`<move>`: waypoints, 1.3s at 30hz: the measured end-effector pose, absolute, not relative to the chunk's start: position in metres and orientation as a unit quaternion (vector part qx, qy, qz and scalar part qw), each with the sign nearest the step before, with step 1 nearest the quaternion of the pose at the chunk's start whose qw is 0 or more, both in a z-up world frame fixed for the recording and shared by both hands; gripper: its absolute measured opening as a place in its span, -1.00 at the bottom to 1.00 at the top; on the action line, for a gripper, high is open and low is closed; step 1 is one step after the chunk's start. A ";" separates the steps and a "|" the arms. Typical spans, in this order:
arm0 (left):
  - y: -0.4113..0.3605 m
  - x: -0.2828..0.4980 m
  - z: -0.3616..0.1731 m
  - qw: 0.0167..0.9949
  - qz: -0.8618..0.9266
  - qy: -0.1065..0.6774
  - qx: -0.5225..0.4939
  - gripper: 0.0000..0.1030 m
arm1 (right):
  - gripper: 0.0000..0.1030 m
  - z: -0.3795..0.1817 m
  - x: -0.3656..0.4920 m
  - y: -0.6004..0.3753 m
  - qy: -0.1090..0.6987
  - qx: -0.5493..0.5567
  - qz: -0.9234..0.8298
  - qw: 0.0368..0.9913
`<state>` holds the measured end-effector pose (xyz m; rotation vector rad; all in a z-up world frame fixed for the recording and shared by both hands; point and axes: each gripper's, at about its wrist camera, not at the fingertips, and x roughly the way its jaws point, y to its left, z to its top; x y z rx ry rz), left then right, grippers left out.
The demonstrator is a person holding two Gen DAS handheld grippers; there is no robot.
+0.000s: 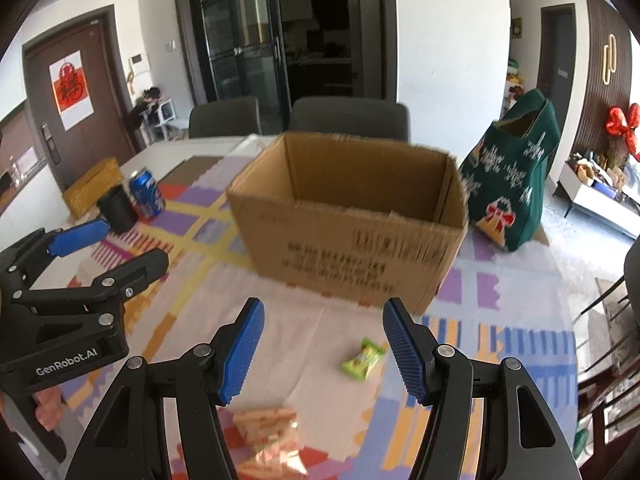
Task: Organize snacks
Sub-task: 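Withdraw both tools from the box toward the biscuit packet and green candy, then grasp the Fortune biscuit packet with the right tool while the left tool grasps the green candy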
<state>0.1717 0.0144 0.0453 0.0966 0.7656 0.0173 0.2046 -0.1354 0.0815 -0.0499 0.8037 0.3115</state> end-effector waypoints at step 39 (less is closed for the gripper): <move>0.028 0.124 -0.073 0.857 0.009 0.511 0.064 0.63 | 0.21 -0.050 0.172 -0.099 0.570 -0.043 0.218 0.791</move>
